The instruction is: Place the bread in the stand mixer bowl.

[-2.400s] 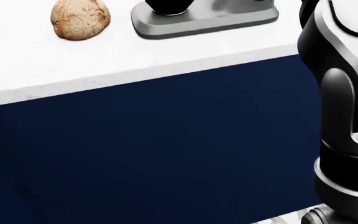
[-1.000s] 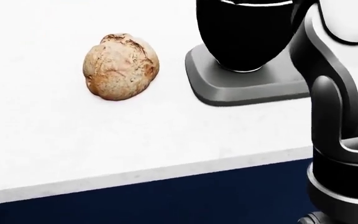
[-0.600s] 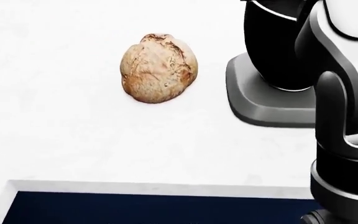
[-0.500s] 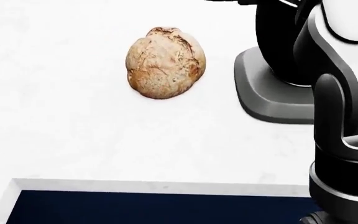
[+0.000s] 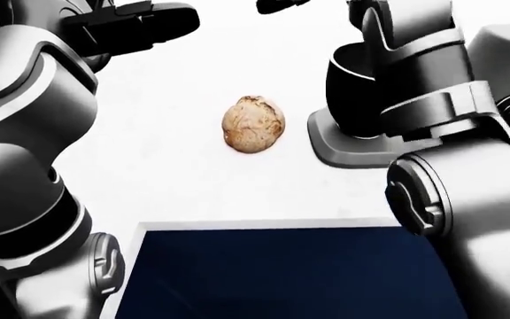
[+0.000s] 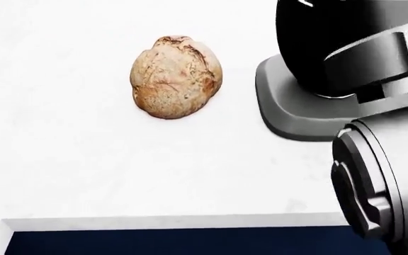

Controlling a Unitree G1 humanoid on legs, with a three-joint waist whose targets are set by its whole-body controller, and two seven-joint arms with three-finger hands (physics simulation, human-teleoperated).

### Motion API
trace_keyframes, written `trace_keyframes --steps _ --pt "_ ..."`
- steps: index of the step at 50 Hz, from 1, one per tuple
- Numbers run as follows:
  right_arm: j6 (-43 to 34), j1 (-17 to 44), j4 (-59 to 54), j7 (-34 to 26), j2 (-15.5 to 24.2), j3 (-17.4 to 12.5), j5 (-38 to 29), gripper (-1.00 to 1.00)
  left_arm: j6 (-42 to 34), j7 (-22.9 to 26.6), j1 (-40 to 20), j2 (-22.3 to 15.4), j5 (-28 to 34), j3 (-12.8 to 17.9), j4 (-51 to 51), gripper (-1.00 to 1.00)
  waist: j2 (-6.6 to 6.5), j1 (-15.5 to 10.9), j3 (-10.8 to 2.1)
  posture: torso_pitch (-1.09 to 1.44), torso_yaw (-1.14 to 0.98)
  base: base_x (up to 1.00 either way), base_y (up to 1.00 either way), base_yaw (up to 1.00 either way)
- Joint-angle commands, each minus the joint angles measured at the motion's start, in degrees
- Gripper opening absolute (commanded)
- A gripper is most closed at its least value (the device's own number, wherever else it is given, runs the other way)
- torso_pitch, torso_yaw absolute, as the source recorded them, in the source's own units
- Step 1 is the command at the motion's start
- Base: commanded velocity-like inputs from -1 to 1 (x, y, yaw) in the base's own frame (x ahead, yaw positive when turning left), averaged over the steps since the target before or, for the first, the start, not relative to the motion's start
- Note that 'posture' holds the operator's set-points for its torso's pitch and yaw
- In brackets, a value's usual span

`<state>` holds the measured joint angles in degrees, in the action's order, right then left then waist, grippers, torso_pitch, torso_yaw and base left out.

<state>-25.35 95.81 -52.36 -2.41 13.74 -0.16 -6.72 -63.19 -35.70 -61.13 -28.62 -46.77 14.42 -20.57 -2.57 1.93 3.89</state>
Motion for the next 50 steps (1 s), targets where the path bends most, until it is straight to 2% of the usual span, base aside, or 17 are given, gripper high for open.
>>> trace_keyframes --steps 1,3,5,11,16,19,26,34,50 --pt "9.5 7.1 -10.5 -3.4 -0.7 0.0 -3.8 1.0 1.6 0.0 -1.8 -0.7 0.3 0.7 -0.8 1.0 -0.32 0.2 -1.68 0.0 0.0 0.0 0.0 0.0" --pt "11.7 9.6 -17.2 -4.9 -1.7 0.4 -6.8 1.0 1.6 0.1 -1.7 -0.7 0.3 0.7 -0.7 1.0 -0.66 0.5 -1.66 0.0 0.0 0.0 0.0 0.0" --pt "12.2 9.9 -20.6 -6.6 -3.3 2.4 -11.6 1.0 1.7 0.1 -1.8 -0.7 0.2 0.7 -0.7 1.0 -0.79 0.6 -1.53 0.0 0.0 0.0 0.0 0.0" --pt "10.4 8.9 -23.8 -11.5 -6.1 3.8 -22.9 1.0 2.2 0.4 -1.8 -0.8 0.3 0.7 -0.1 1.0 -1.18 0.6 -1.57 0.0 0.0 0.0 0.0 0.0" --pt "6.7 8.2 -24.8 -22.9 -8.4 6.0 -32.7 1.0 2.6 0.7 -1.8 -0.8 0.4 0.6 0.2 1.0 -1.54 0.6 -1.43 0.0 0.0 0.0 0.0 0.0" --pt "5.5 8.1 -24.8 -26.1 -9.2 5.4 -36.7 1.0 2.5 0.7 -1.8 -0.8 0.2 0.6 0.1 1.0 -1.73 0.8 -1.37 0.0 0.0 0.0 0.0 0.0" --pt "4.7 6.1 -24.8 -25.6 -10.7 1.5 -39.8 1.0 2.6 0.9 -1.7 -0.8 0.4 0.6 0.1 1.0 -1.97 0.7 -1.48 0.0 0.0 0.0 0.0 0.0" --pt "4.4 2.7 -24.9 -21.9 -12.2 -0.8 -40.2 1.0 2.7 1.0 -1.6 -0.3 0.9 0.2 0.1 1.0 -1.9 0.5 -1.83 0.0 0.0 0.0 0.0 0.0" --pt "4.7 -0.5 -25.0 -19.0 -14.6 -1.4 -39.6 1.0 2.2 1.0 -1.7 -0.4 0.8 0.4 -0.3 1.0 -1.66 0.1 -2.03 0.0 0.0 0.0 0.0 0.0"
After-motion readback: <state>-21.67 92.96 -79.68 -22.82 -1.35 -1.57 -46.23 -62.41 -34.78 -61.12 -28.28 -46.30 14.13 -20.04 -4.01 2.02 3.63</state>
